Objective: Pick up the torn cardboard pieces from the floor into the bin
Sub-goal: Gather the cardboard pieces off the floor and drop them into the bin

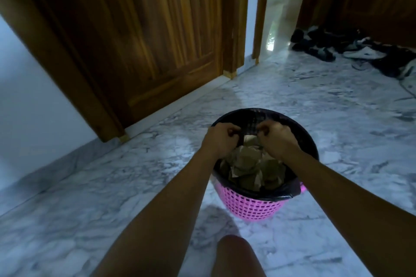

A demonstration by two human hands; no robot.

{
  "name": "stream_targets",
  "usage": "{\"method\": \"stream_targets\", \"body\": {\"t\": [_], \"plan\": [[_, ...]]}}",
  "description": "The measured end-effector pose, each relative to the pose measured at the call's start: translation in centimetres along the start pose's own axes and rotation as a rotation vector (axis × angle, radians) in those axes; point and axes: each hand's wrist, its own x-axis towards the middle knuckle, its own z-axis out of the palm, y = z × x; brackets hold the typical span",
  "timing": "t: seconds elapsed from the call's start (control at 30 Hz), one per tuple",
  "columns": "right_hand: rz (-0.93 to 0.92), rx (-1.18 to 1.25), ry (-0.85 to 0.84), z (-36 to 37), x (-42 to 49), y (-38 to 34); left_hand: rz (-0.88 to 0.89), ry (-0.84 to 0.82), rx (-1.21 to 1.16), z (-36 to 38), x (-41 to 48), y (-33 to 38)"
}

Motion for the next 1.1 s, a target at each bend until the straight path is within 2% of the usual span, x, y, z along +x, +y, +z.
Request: {"method": "stream_targets", "body": {"t": [0.13,0.27,0.43,0.6,0.77,1.1], "plan": [[-0.199,0.011,-0.065,4.0,-0.5,-8.3,-0.070,0.173,-0.070,-6.1,-5.6,-4.2],[-0.433,0.104,-0.240,11.0,-5.1,-19.3,-0.275,0.361,-0.103,-14.5,-16.4,-12.2],[-0.646,0.117,-0.494,20.9,-17.8,-32.3,-0.612,0.502,-0.077,-21.4,-36.1,-22.3],[-0.854,0.097,-0.753,29.0,-32.2,-41.4,-0.883,0.607,-0.087,-23.6,-55.3,-28.7],[-1.056,0.033,-0.908,35.9,-44.3,-47.0,-1.062,0.681,-0.126,-23.0,-69.6,-33.9],[-1.164,-0.297,-1.078,46.6,-58.9,-50.6,-1.251,0.695,-0.306,-19.5,-86.3,-43.2]]}}
